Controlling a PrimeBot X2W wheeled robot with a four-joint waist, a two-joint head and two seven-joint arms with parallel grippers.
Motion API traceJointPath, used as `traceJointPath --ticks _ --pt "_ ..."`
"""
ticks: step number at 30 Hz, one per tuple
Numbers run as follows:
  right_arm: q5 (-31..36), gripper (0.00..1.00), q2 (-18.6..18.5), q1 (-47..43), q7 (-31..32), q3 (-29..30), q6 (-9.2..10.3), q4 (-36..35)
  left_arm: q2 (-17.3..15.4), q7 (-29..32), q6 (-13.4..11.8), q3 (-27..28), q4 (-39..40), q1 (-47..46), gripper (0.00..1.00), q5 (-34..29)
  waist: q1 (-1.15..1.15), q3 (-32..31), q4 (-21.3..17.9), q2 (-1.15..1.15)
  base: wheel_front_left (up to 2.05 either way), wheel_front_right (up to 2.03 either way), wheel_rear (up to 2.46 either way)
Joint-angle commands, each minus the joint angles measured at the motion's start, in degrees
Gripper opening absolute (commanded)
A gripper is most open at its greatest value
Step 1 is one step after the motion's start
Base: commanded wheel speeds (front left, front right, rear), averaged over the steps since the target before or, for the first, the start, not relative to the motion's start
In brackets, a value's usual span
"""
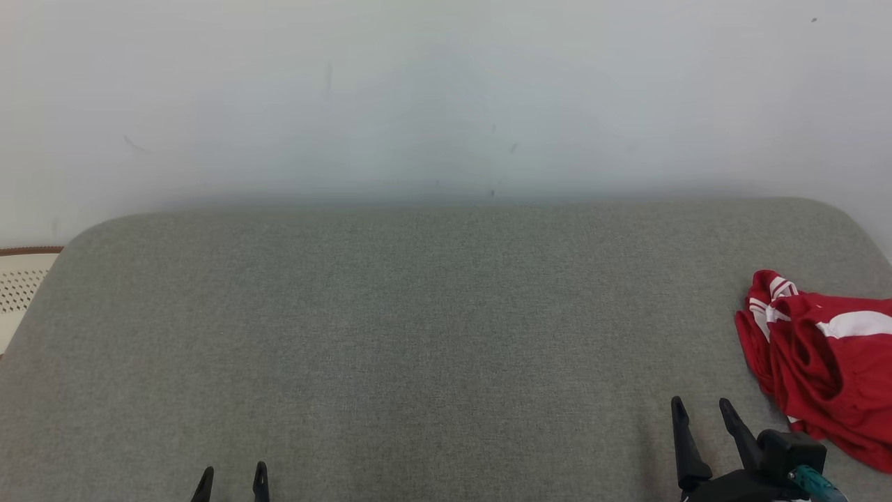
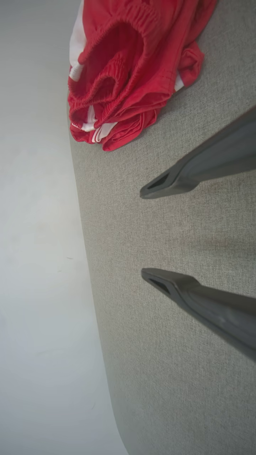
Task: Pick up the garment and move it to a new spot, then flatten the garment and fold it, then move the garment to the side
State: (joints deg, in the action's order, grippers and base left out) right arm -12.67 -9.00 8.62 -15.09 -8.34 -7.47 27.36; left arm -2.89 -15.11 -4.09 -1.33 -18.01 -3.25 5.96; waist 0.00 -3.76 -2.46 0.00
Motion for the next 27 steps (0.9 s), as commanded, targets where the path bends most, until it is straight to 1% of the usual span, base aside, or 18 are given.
traceJointPath --ticks 1,15,27 --pt "0.23 1.00 0.17 -1.04 0.02 -0.16 -0.01 -0.14 -0.07 -0.02 0.18 -0.11 -0.12 1.09 1.00 -0.51 0.00 -0.10 0.07 0.00 0.00 0.00 0.00" --pt "1.38 1.00 0.81 -1.79 0.01 0.55 -0.01 -1.82 -0.07 -0.02 0.48 0.47 -0.04 1.28 1.00 -0.74 0.00 -0.18 -0.31 0.00 0.00 0.00 0.00" --pt "1.97 1.00 0.06 -1.32 0.01 -0.89 -0.01 -3.35 -0.07 -0.02 0.53 0.65 -0.20 0.38 1.00 -0.33 0.00 0.21 -0.59 0.00 0.00 0.00 0.00"
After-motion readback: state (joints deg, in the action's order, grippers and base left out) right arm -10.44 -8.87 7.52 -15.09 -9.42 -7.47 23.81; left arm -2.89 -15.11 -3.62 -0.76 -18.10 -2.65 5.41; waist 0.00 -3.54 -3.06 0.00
